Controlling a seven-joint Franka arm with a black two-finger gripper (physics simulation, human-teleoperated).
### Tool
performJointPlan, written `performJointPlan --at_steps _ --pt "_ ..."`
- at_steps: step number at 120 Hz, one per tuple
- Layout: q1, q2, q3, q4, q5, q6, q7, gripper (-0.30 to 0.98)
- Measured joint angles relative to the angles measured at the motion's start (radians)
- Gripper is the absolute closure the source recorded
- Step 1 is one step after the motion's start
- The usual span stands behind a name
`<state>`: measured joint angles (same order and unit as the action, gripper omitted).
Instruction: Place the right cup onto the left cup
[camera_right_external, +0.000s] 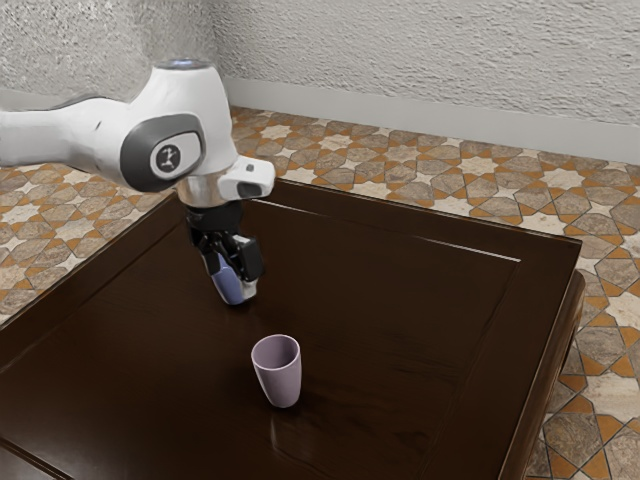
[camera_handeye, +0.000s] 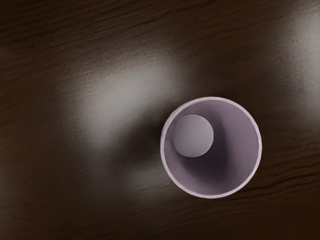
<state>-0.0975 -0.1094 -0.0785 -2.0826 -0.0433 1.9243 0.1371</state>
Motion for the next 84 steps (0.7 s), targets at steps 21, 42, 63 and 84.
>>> performJointPlan --at_steps 21,42,63,84 --pt "0.012 0.066 -0.006 -0.028 -0.003 0.094 -0.023 0.0" --pt "0.028 0.109 -0.027 -0.102 -0.004 0.21 -0.041 0.0" --pt "0.014 0.197 -0.032 -0.116 -0.003 0.305 -0.054 0.0" --pt "-0.002 0.271 -0.033 -0.114 -0.003 0.375 -0.063 0.04"
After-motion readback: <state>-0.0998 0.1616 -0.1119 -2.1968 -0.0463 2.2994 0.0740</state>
